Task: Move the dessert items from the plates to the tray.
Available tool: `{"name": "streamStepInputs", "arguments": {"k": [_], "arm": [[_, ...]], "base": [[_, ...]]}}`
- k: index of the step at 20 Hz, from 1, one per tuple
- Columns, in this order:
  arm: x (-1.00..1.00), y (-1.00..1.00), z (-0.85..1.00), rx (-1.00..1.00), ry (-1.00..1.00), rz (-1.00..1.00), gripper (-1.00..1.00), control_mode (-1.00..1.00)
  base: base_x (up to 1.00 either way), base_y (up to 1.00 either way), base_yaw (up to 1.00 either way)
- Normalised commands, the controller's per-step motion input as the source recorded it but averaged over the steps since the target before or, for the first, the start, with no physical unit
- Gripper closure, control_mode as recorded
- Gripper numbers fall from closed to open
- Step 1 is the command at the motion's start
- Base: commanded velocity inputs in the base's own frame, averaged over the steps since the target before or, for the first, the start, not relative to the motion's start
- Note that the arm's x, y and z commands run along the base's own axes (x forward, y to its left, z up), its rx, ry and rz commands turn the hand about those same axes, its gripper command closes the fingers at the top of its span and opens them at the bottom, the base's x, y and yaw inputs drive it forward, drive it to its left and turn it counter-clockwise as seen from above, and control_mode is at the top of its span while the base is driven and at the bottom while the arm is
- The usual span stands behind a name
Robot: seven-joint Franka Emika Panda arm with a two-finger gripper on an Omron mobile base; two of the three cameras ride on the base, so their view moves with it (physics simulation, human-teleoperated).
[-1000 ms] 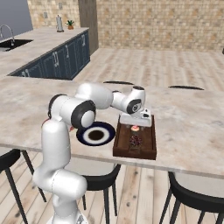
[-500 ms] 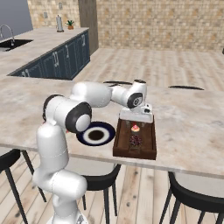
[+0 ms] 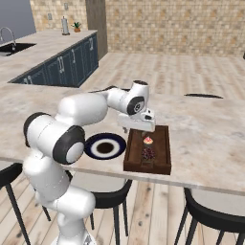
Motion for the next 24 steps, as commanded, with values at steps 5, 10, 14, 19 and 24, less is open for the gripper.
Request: {"name": "streamStepInputs", "arguments": {"k": [5, 10, 14, 19, 24], "arm": [[-0.86, 0.66, 0.47, -0.01, -0.05, -0.08, -1.00, -1.00], [-0.66, 0.75, 0.29, 0.00, 0.00, -0.03, -1.00, -1.00], [-0.60, 0.69, 0.27, 0.00, 0.01, -0.02, -1.00, -1.00], [-0.68, 0.29, 0.34, 0.00, 0.01, -0.03, -1.00, -1.00], [-0.57, 0.19, 0.23, -0.01, 0.00, -0.01, -1.00, -1.00]], "base": [[0.00, 0.00, 0.00], [0.00, 0.00, 0.00], [0.00, 0.00, 0.00], [0.00, 0.00, 0.00], [0.00, 0.00, 0.00]]}}
